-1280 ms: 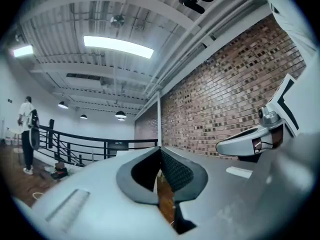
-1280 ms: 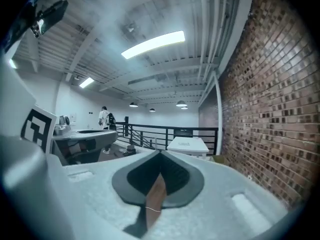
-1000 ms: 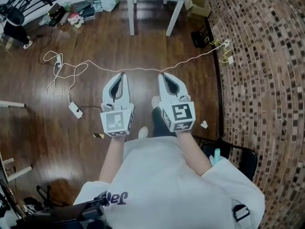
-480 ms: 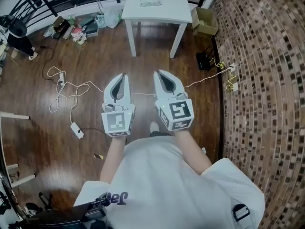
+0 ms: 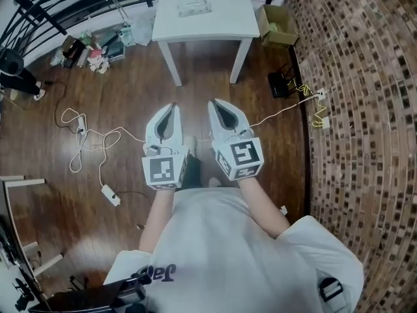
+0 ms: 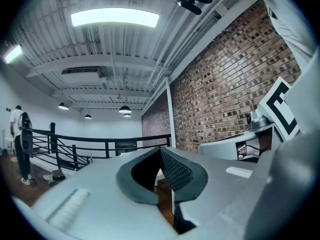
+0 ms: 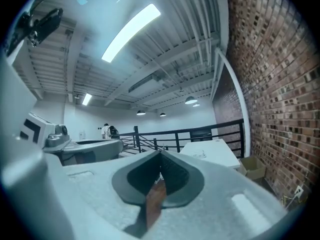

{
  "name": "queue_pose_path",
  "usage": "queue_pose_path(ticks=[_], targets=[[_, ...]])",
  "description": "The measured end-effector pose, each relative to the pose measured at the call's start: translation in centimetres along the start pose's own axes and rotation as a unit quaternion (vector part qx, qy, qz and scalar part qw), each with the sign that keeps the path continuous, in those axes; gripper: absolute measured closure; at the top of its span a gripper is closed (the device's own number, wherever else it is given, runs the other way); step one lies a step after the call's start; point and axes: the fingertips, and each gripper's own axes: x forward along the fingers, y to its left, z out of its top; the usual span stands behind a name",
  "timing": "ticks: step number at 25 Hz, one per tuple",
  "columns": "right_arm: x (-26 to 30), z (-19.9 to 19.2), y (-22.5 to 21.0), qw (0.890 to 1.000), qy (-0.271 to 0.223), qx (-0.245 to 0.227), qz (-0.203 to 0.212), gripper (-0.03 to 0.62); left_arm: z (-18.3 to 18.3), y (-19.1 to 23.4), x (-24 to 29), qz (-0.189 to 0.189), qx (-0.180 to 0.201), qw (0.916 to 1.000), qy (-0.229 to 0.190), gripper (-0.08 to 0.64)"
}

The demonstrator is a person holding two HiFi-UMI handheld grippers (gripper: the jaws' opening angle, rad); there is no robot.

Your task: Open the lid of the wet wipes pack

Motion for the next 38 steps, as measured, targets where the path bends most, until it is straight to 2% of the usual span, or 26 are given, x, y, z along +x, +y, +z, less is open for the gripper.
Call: queue_pose_path(ticks=[3, 5, 9, 14, 18, 20, 23, 27, 29, 32, 35, 38], targets=[[4.4, 0.2, -2.4, 1.0, -0.005, 0.011, -0.018, 0.603, -0.9, 2.2, 4.7, -0.015, -0.013, 0.9998, 0.003, 0.545], [8.0, 0.6, -3.6, 1.0, 0.0, 0.0, -0.025, 0.603, -0.8, 4.3, 8.3, -0.022, -0.02, 0.9996, 0.002, 0.545], [15.8, 2.8, -5.4, 0.999, 0.016, -0.033, -0.037, 0.606, 0.6, 8.9, 15.3, -0.044, -0.02, 0.9988, -0.005, 0.545], [24.0, 6.2, -6.7, 0.998, -0.008, -0.036, -0.055, 0.606, 2.3, 14.8, 21.4, -0.06, -0.037, 0.997, -0.029, 0.545], [27.7, 4.8, -8.2, 0.997, 0.017, -0.043, -0.06, 0.606, -0.6, 16.5, 25.2, -0.062, -0.056, 0.9965, -0.001, 0.545], [29.4, 3.9, -10.0, 0.996, 0.036, -0.047, -0.062, 0.606, -2.1, 16.4, 27.2, -0.066, -0.049, 0.9966, 0.008, 0.545], [32.7, 4.1, -13.3, 0.996, 0.038, -0.053, -0.063, 0.606, -3.2, 17.2, 31.0, -0.057, -0.035, 0.9977, 0.009, 0.545], [38.3, 4.5, -16.9, 0.996, 0.038, -0.072, -0.042, 0.606, -4.5, 19.4, 36.9, -0.032, -0.026, 0.9989, 0.022, 0.545], [41.3, 5.0, -18.5, 0.994, 0.045, -0.101, -0.019, 0.606, -4.7, 20.5, 40.4, -0.019, -0.02, 0.9993, 0.025, 0.545], [45.5, 7.4, -21.8, 0.989, 0.03, -0.148, 0.006, 0.606, -3.9, 21.0, 45.9, -0.007, -0.011, 0.9997, 0.022, 0.545], [49.0, 9.7, -25.5, 0.983, 0.013, -0.183, 0.031, 0.606, -3.6, 21.2, 51.0, 0.01, -0.013, 0.9996, 0.025, 0.545], [51.7, 10.3, -27.6, 0.978, 0.012, -0.197, 0.071, 0.587, -5.5, 22.3, 55.1, 0.034, -0.025, 0.9977, 0.053, 0.545]])
